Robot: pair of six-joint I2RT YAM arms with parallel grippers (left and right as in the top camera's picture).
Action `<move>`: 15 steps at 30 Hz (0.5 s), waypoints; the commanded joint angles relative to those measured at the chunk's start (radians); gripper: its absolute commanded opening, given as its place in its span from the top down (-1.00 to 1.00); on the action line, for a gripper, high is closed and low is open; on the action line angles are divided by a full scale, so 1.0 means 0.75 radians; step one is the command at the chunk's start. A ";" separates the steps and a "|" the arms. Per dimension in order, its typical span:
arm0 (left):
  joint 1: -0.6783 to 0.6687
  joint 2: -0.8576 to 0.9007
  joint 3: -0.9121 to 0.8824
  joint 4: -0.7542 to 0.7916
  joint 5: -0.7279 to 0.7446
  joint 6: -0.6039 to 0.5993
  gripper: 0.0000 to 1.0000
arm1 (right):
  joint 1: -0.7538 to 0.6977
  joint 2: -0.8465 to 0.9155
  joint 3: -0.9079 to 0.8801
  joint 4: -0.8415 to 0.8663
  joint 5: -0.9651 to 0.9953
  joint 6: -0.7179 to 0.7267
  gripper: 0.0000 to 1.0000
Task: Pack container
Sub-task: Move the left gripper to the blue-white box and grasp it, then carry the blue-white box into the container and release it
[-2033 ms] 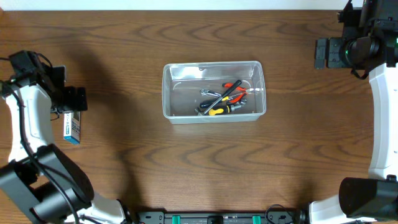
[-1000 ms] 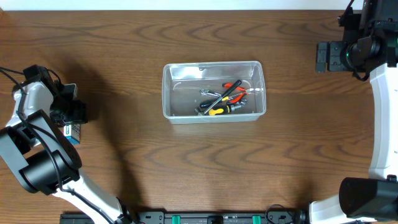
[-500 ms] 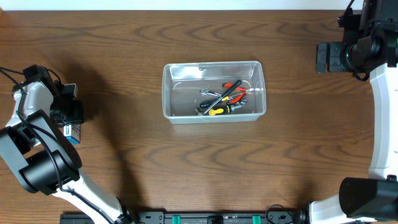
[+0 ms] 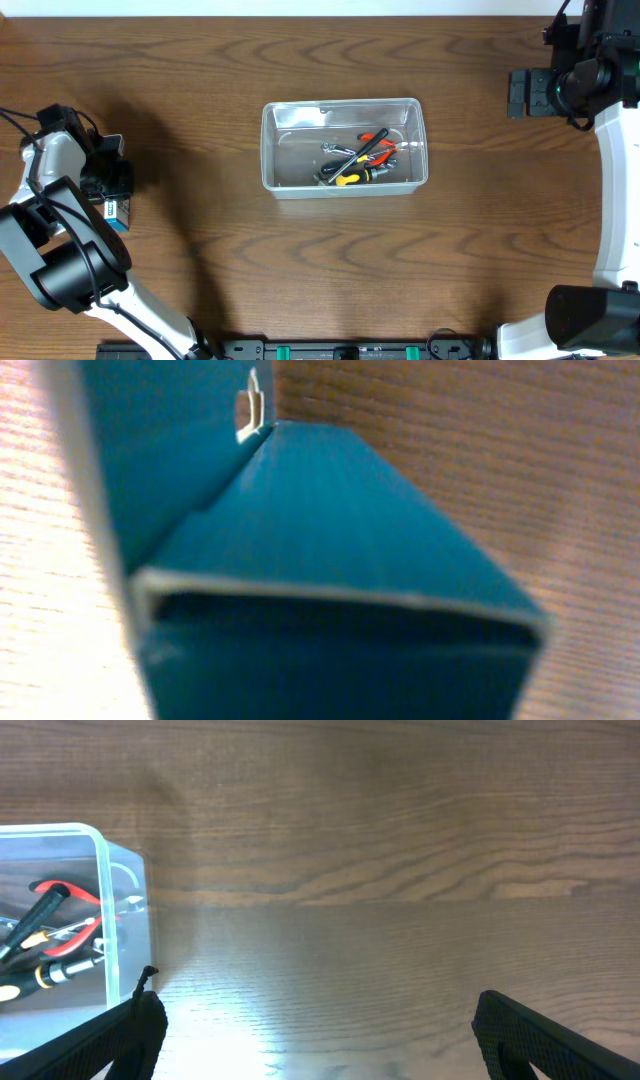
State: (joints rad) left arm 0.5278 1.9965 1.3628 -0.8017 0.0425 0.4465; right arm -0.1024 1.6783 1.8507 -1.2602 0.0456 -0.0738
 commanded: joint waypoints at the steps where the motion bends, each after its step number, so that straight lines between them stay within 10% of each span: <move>1: 0.007 0.014 -0.003 0.011 0.003 0.017 0.88 | -0.014 0.003 -0.006 -0.007 0.015 -0.014 -0.99; 15: -0.057 -0.145 0.137 -0.132 0.004 -0.053 0.88 | -0.014 0.003 -0.006 -0.015 0.014 -0.014 -0.99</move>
State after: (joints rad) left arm 0.5167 1.9812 1.3956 -0.8772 0.0425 0.4229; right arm -0.1024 1.6783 1.8507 -1.2694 0.0456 -0.0738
